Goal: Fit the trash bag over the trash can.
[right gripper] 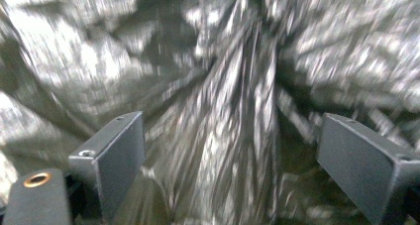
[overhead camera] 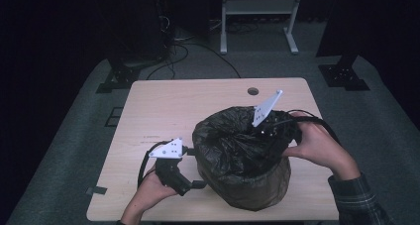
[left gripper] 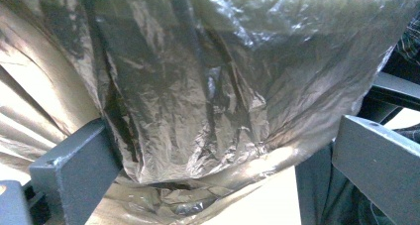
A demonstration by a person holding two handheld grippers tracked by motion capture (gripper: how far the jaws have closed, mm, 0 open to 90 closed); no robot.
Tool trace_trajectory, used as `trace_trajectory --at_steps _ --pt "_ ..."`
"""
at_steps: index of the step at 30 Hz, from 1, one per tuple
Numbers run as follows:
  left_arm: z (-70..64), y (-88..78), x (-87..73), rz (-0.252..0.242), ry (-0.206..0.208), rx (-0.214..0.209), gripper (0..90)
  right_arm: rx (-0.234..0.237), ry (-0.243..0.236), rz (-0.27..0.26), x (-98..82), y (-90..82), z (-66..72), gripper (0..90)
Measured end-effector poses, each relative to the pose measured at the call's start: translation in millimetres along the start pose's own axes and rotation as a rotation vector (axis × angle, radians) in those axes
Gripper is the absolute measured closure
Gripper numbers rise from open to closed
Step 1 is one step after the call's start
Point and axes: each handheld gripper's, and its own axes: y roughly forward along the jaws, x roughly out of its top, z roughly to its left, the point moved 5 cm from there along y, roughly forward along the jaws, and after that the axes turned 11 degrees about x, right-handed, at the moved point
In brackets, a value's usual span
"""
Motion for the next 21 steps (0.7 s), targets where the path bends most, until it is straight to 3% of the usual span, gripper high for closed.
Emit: trace_trajectory --at_steps 6,16,21 --pt "1.5 -2.1 -0.3 -0.001 0.004 0.005 0.0 -0.007 -0.05 -0.034 26.8 10.4 1.8 10.3" --pt "10.9 -18.0 -0.9 -0.021 -0.009 0.042 0.0 0.017 -0.055 -0.057 54.4 38.1 -4.8 10.2" --pt "13.3 -23.5 -1.1 -0.028 -0.011 0.053 0.0 0.016 -0.04 0.002 54.3 59.0 -7.8 10.1"
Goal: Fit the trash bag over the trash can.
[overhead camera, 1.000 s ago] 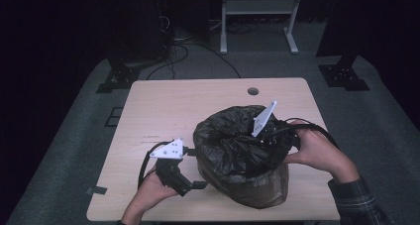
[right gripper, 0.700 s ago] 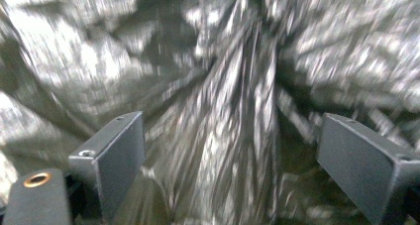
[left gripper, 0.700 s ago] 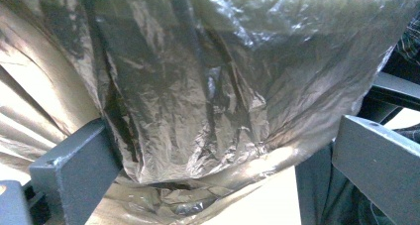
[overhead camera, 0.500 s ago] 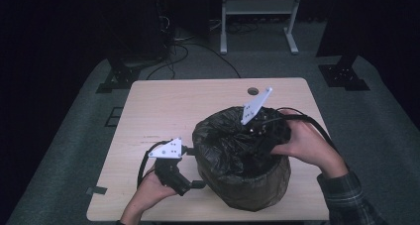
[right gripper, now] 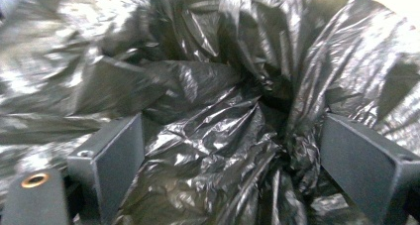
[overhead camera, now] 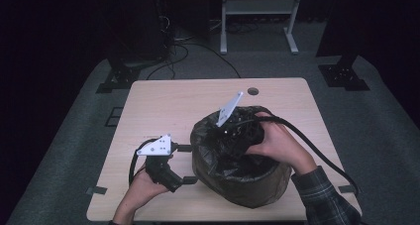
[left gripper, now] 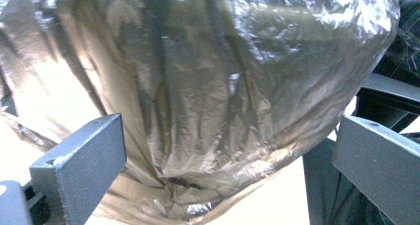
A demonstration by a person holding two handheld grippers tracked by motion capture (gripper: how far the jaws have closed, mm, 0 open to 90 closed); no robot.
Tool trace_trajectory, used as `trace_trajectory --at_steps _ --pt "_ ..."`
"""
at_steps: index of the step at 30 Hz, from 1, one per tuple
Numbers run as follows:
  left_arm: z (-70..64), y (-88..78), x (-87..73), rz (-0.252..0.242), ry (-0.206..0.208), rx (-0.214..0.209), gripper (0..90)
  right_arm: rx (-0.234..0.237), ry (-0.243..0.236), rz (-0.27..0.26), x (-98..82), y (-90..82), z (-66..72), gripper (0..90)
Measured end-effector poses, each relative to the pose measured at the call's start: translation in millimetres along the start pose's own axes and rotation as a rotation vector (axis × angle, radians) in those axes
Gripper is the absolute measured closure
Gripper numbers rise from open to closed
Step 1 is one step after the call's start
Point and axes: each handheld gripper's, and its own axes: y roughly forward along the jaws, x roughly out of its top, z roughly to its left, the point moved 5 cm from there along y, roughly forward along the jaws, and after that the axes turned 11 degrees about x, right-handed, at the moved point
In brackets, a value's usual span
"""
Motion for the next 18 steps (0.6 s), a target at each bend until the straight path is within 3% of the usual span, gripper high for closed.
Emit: trace_trajectory --at_steps 14,18 --pt "-0.2 -1.8 1.2 -0.002 0.011 -0.001 0.0 0.007 0.014 0.152 -8.0 35.1 0.6 10.1" --pt "-0.1 -2.2 1.3 -0.003 0.008 -0.002 0.0 0.009 0.007 0.114 -4.5 29.0 1.7 10.0"
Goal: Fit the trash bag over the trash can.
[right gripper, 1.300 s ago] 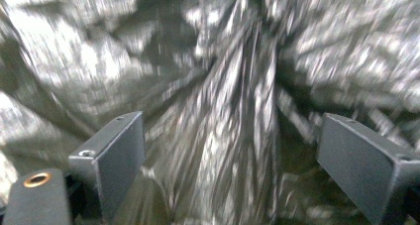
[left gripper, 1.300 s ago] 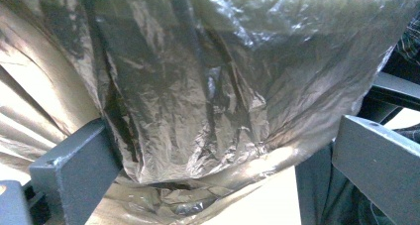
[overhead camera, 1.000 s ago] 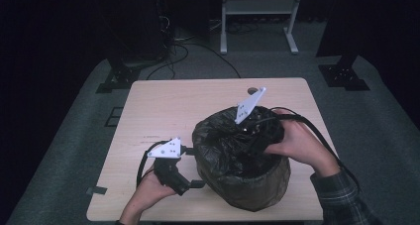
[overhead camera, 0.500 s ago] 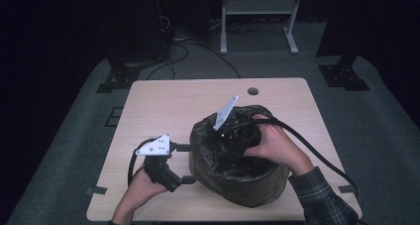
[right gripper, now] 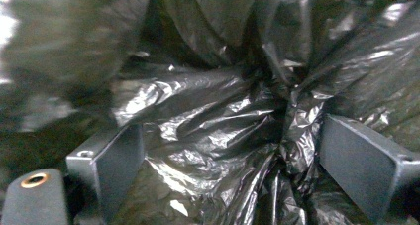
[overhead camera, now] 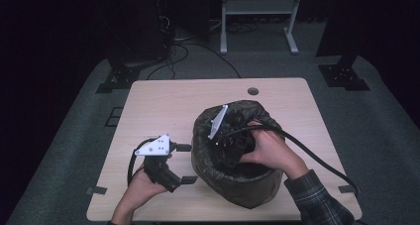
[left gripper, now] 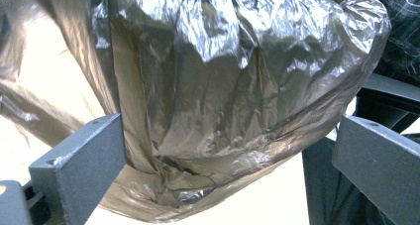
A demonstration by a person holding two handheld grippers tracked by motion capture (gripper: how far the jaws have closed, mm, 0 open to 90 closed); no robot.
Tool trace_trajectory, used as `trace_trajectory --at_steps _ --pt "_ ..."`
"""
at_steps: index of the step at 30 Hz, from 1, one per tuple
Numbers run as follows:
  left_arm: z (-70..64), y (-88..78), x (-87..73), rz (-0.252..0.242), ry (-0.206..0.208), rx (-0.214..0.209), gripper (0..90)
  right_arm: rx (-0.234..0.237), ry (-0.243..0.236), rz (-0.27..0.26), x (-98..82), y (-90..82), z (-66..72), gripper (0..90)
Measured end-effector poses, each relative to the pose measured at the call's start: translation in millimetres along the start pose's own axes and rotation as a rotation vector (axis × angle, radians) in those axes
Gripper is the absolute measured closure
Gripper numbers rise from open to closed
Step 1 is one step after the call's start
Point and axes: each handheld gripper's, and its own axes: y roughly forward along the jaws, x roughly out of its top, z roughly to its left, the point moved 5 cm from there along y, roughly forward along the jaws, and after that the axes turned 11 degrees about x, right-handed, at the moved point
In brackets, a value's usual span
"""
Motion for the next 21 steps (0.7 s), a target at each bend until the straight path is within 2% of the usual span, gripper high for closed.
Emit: trace_trajectory --at_steps 3,8,10,13,16,18,21 --pt "0.0 -0.3 0.6 -0.003 -0.004 0.001 0.0 -0.015 -0.002 -0.07 4.2 -12.3 0.5 10.0" --pt "0.3 -0.7 1.0 -0.004 -0.004 0.003 0.0 -0.022 0.005 -0.148 9.4 -25.7 -4.4 10.0" --pt "0.8 -0.7 0.7 -0.002 -0.003 0.004 0.0 -0.038 0.002 -0.145 13.7 -26.0 -5.3 10.0" --pt "0.2 -0.7 0.6 -0.002 -0.002 0.002 0.0 -0.034 -0.005 -0.139 21.1 -21.3 -7.4 10.0" --pt "0.2 -1.2 0.4 -0.002 -0.001 0.0 0.0 -0.028 0.018 -0.119 21.7 -13.3 -13.6 10.0" --pt "1.1 -1.7 0.0 -0.004 -0.003 0.002 0.0 -0.055 0.035 -0.087 19.8 -7.3 -19.3 10.0" --pt "0.9 -1.6 -0.1 -0.005 -0.005 0.001 0.0 -0.055 0.048 -0.07 19.4 -2.3 -23.4 10.0"
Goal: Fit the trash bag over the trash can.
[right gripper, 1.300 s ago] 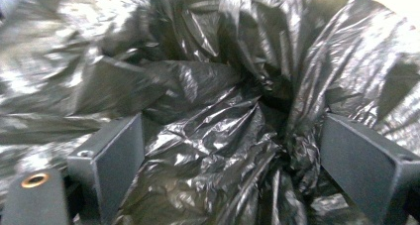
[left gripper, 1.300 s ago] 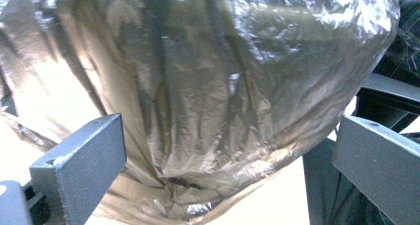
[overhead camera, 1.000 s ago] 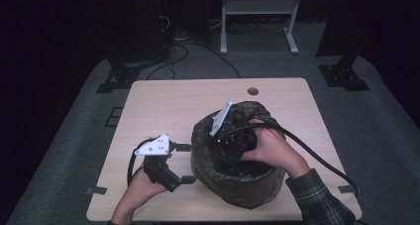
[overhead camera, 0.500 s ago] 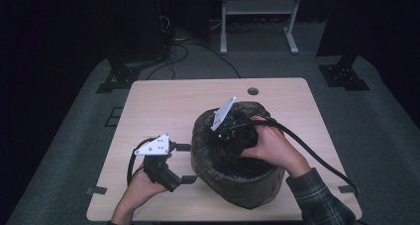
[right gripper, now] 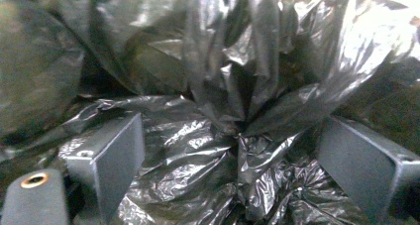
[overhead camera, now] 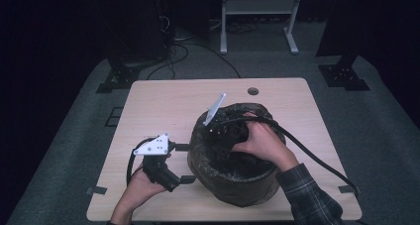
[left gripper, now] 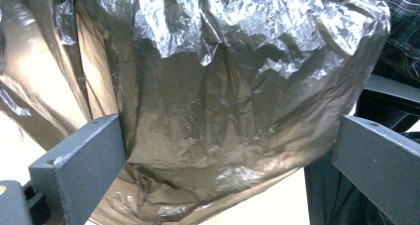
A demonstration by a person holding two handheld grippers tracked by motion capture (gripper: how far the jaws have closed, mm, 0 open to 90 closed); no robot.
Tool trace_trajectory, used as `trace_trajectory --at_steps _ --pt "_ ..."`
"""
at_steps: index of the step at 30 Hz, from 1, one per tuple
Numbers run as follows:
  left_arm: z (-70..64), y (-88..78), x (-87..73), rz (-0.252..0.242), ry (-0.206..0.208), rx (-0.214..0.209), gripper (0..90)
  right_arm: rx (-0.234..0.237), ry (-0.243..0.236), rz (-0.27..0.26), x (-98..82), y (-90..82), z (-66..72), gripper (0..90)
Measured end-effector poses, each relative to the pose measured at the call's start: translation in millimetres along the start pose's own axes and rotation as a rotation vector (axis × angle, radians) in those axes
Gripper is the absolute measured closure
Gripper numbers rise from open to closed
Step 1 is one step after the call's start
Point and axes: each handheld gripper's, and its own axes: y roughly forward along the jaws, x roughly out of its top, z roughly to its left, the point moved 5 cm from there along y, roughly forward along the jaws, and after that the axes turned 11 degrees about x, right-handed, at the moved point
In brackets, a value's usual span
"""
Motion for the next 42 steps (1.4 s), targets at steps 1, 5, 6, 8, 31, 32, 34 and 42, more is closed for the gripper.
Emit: trace_trajectory --at_steps 1,5,6,8,31,32,34,42 --pt "-0.2 0.0 0.1 0.0 0.0 0.0 0.0 0.0 0.003 -0.003 0.4 0.1 -0.3 10.0" --pt "0.1 -0.1 -0.7 0.003 -0.001 0.0 0.0 -0.015 -0.006 -0.016 -2.9 -14.6 3.5 10.0" --pt "0.2 -0.2 -0.8 0.002 -0.003 0.001 0.0 -0.023 -0.006 -0.02 -4.8 -20.8 5.4 10.0" --pt "-0.1 -0.7 -0.5 0.0 -0.007 0.002 0.0 -0.044 -0.006 -0.008 -10.5 -32.2 9.0 10.0" --pt "-0.9 2.3 -1.7 0.015 0.001 -0.007 0.0 -0.012 0.056 0.055 -70.0 -46.3 13.7 10.0" --pt "-0.7 1.5 -1.4 0.014 0.001 -0.006 0.0 -0.016 0.053 0.034 -68.9 -49.1 14.1 10.0" --pt "-0.2 0.0 -0.7 0.01 0.002 -0.003 0.0 -0.018 0.05 0.004 -68.0 -54.5 14.7 9.9" --pt "2.0 -8.8 -1.3 0.005 -0.009 0.015 0.0 -0.034 0.046 -0.19 -74.5 -86.0 18.4 9.9"
